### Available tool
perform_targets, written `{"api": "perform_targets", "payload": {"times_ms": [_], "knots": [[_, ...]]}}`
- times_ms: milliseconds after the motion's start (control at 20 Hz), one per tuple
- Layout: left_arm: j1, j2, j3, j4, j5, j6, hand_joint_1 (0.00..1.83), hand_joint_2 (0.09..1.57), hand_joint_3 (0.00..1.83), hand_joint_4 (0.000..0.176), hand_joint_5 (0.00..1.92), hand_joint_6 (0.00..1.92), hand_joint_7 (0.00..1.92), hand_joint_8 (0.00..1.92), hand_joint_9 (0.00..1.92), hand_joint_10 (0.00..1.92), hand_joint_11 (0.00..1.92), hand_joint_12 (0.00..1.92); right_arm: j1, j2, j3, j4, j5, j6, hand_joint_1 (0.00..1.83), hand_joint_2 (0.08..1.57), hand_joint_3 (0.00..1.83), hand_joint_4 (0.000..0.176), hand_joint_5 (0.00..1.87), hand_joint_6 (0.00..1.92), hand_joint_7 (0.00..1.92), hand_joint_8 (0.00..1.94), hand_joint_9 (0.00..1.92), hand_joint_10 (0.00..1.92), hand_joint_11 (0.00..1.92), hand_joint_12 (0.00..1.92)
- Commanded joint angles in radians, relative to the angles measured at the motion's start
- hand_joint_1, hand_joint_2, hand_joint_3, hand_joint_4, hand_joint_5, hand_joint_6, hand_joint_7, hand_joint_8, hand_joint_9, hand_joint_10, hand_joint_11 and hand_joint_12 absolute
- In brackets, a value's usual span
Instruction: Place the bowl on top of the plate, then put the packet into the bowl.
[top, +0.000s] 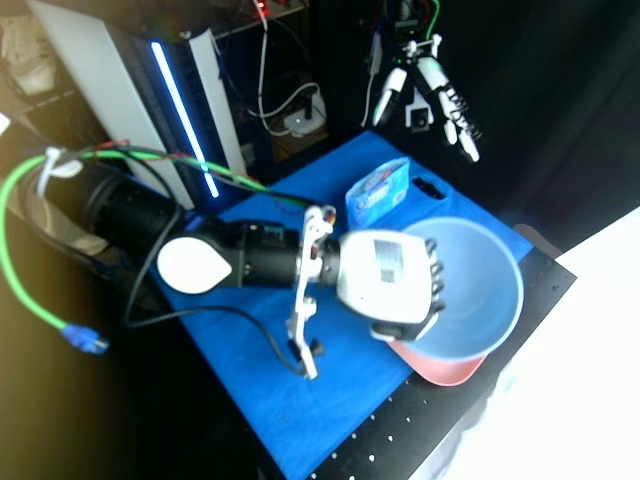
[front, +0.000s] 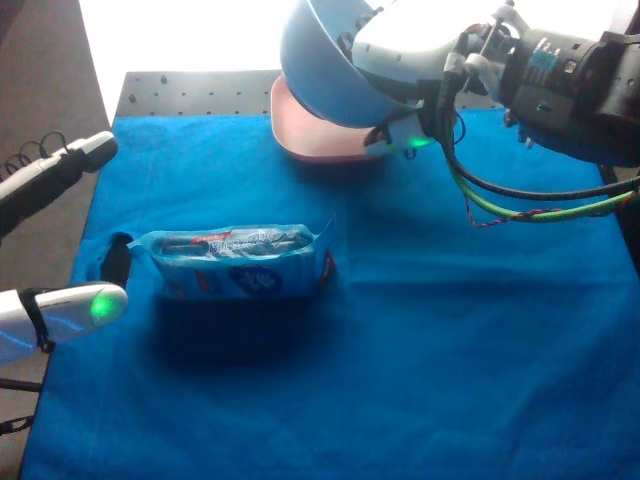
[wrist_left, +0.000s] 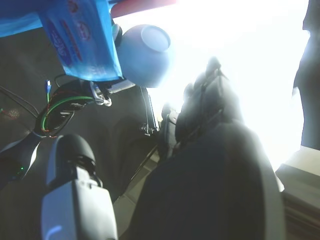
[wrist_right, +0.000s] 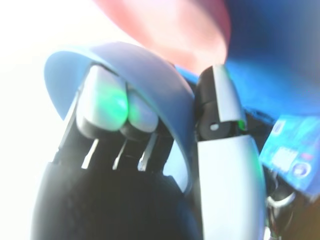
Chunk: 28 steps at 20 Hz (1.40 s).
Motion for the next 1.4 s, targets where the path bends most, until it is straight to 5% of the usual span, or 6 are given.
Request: {"api": "perform_targets", "payload": {"times_ms": [0,150,300,450,1000,1350], "knots": [[-0.009,-0.005,0.004,-0.005,-0.128,-0.009,0.62,0.99,0.0,0.151,0.11,0.0,0.02,0.0,0.0,0.0,0.0,0.0,0.02,-0.003,0.003,0.01,0.084,-0.001,1.57,1.35,0.01,0.175,1.04,1.92,1.14,1.94,1.31,1.92,1.44,1.92],[-0.009,-0.005,0.004,-0.005,-0.129,-0.009,0.57,0.99,0.0,0.142,0.1,0.0,0.04,0.01,0.0,0.0,0.03,0.01,0.02,-0.004,0.005,-0.01,0.072,-0.001,1.48,1.35,0.01,0.172,0.95,1.92,1.03,1.94,1.16,1.92,1.3,1.92],[-0.01,-0.005,0.004,-0.005,-0.13,-0.009,0.55,0.99,0.0,0.146,0.1,0.0,0.03,0.0,0.0,0.0,0.05,0.03,0.02,-0.007,0.007,-0.017,0.067,-0.001,1.26,1.15,0.55,0.0,0.85,1.78,0.56,1.91,0.92,1.92,0.95,1.92],[-0.01,-0.006,0.004,-0.005,-0.129,-0.009,0.54,0.99,0.0,0.145,0.11,0.0,0.05,0.01,0.0,0.0,0.04,0.03,0.02,-0.007,0.01,-0.024,0.067,-0.001,1.05,1.46,0.03,0.0,1.02,0.52,1.0,0.88,0.93,1.27,0.78,1.56],[-0.01,-0.009,0.004,-0.006,-0.126,-0.01,0.58,1.0,0.0,0.132,0.11,0.0,0.04,0.0,0.0,0.0,0.04,0.04,0.02,-0.007,0.01,-0.055,0.063,-0.001,1.24,1.35,0.0,0.0,0.78,0.0,0.56,1.64,0.69,1.15,0.63,1.63],[-0.01,-0.01,0.003,-0.008,-0.124,-0.009,0.58,0.99,0.0,0.124,0.1,0.0,0.02,0.0,0.0,0.0,0.03,0.05,0.02,0.005,-0.035,-0.075,0.063,-0.001,0.6,1.43,0.0,0.0,0.44,0.0,0.53,0.0,0.79,0.06,0.44,1.03]]}}
